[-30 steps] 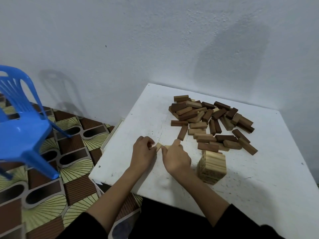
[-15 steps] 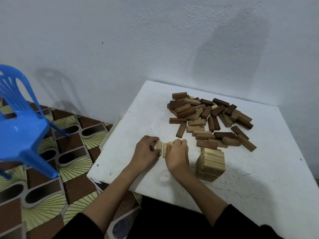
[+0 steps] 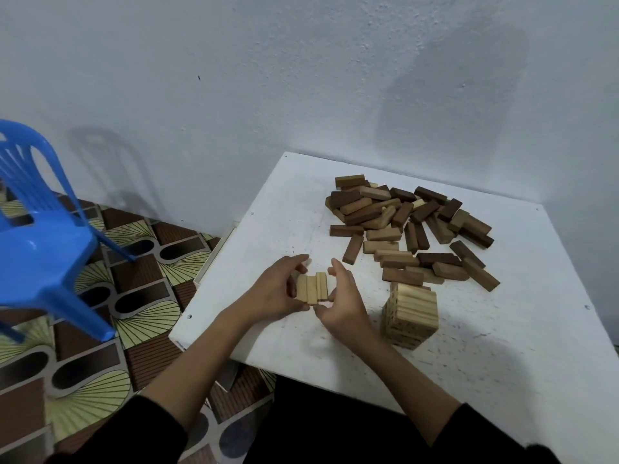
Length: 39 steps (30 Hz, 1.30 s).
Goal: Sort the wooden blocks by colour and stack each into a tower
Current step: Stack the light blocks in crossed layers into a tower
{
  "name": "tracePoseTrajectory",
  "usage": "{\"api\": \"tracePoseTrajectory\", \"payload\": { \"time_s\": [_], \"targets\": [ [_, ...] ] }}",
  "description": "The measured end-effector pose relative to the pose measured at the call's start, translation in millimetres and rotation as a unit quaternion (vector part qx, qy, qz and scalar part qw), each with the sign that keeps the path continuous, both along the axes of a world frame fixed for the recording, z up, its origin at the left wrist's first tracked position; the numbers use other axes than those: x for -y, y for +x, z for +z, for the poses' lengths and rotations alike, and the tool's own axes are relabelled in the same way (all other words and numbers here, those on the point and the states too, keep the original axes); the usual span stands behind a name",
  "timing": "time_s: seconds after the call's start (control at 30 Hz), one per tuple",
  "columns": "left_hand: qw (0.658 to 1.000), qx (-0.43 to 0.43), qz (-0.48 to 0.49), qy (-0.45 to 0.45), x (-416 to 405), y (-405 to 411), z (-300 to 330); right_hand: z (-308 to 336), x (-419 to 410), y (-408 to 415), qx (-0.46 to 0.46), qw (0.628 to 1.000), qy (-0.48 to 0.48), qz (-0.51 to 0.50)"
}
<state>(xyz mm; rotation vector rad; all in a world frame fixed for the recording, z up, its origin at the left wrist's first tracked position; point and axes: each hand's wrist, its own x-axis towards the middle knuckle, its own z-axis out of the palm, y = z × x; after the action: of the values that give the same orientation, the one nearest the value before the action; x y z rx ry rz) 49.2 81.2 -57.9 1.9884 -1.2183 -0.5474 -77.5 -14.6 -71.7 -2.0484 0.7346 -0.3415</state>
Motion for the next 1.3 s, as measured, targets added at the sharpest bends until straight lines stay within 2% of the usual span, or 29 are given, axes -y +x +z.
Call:
{"api": "tracePoseTrajectory", "payload": {
  "time_s": [0.33, 0.6, 1.03, 1.3],
  "targets": [
    [0.998, -0.031, -0.006, -0.048, -5.7, -5.1, -8.7, -6.4, 1.3, -2.7, 0.064, 0.997, -0.038, 0.007],
    [0.998, -0.047, -0.013, -0.040, -6.1, -3.8, -5.2, -2.8, 2.1, -6.2, 0.060, 0.998, 0.010, 0.029],
    [0.997, -0.072, -0.008, -0.024, -7.1, -3.6, -1.2, -4.3, 3.4, -3.7, 0.037, 0.998, 0.032, 0.039],
    [0.998, -0.056, -0.004, -0.006, -8.0, -4.8, 5.8, 5.7, 1.2, 2.7, 0.014, 0.999, 0.032, 0.041]
  ]
}}
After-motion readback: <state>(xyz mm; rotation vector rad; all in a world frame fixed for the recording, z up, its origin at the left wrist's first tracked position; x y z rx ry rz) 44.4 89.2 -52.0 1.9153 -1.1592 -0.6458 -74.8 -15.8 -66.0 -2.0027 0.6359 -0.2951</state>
